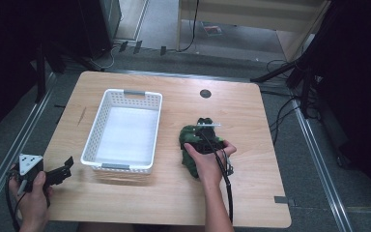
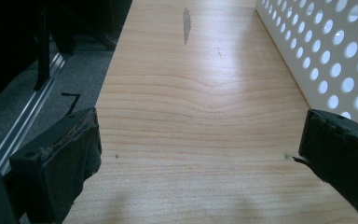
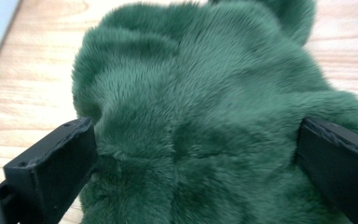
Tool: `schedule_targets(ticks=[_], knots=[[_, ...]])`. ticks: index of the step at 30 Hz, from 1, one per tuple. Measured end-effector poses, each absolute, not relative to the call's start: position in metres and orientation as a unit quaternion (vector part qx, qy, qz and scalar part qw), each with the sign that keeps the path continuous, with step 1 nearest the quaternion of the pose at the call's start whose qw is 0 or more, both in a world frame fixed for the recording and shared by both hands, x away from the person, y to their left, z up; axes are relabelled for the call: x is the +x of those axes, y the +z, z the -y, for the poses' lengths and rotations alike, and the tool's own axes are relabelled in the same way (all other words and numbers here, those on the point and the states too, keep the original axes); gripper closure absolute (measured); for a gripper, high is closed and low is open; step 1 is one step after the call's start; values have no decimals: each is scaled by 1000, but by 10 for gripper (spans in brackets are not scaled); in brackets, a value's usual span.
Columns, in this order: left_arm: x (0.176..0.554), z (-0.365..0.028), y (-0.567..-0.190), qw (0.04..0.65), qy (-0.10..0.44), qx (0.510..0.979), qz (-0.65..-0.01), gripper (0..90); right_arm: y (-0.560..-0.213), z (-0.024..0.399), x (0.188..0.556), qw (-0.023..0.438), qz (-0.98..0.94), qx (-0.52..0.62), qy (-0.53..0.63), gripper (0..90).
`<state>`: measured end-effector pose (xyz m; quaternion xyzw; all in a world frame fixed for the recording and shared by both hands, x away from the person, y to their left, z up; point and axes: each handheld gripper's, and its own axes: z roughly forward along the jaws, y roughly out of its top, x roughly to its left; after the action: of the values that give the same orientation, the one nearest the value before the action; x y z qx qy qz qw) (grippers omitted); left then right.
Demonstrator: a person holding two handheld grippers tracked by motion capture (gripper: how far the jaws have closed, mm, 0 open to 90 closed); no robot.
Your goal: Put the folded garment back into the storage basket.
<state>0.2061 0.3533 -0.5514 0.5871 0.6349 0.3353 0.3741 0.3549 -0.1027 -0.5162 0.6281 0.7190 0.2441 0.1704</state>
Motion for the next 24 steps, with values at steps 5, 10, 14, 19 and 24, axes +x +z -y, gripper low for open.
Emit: schedule_targets(ticks=[5, 10, 14, 19, 24], knots=[[206, -354, -552, 376, 333, 587, -635, 0, -534, 100, 356, 168, -719, 632, 234, 21], [207, -352, -552, 376, 332, 589, -634, 0, -538, 99, 349, 201, -716, 625, 239, 70], [207, -350, -552, 374, 332, 592, -632, 0, -539, 102, 340, 227, -697, 627, 263, 227], [207, -351, -552, 375, 331, 591, -634, 0, -540, 106, 334, 244, -686, 627, 275, 365], [207, -351, -552, 375, 330, 590, -634, 0, -539, 104, 333, 248, -681, 631, 276, 434]])
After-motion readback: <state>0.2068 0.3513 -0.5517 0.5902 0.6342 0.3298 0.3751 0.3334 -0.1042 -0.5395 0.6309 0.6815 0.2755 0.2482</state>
